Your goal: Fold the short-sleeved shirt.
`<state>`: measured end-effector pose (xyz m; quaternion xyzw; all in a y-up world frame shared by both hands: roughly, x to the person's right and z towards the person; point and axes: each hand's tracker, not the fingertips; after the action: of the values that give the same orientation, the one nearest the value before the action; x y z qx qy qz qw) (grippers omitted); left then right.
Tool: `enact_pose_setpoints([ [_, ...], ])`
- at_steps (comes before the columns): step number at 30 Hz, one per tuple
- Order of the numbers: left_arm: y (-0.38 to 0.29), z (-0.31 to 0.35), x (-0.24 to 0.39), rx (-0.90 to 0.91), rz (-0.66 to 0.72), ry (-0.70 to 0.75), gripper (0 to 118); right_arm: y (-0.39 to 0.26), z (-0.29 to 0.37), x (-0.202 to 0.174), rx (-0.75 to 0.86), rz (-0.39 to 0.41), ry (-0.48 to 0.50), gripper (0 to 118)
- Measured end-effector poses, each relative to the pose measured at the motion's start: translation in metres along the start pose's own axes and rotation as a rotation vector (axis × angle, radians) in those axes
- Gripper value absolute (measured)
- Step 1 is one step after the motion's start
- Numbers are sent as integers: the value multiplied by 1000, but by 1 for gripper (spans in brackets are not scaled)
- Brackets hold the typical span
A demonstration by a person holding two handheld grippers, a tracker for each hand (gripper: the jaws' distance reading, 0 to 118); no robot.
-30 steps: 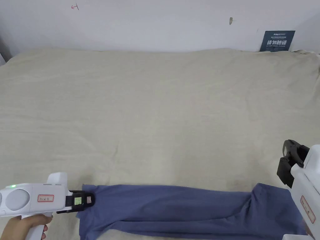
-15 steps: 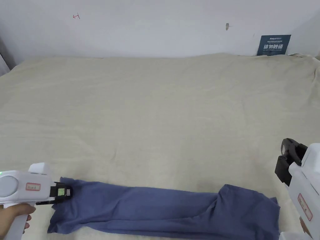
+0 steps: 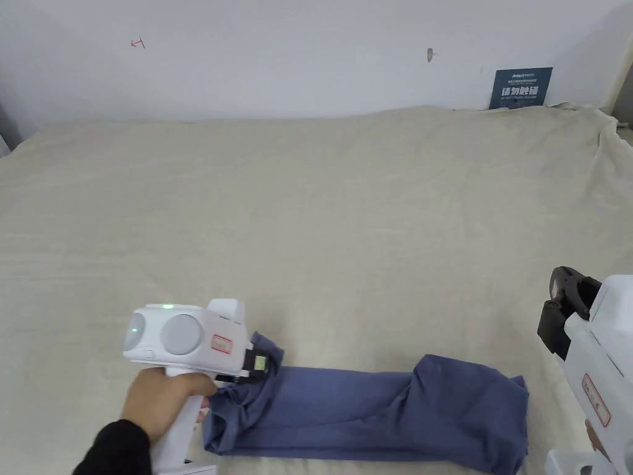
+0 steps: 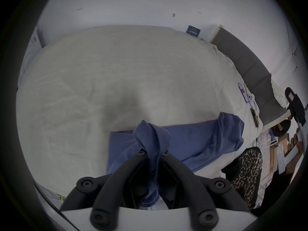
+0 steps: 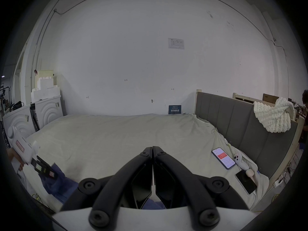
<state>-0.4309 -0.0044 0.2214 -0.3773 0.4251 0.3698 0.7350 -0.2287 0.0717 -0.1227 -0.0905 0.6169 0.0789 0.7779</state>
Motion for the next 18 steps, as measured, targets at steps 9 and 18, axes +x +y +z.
enact_pose_setpoints([
  [9,-10,-89,50,-91,58,61,6,-6,6,8,-17,-9,-22,0],
  [18,-23,-99,84,-74,-76,200,7,-9,8,9,-29,-11,-28,0],
])
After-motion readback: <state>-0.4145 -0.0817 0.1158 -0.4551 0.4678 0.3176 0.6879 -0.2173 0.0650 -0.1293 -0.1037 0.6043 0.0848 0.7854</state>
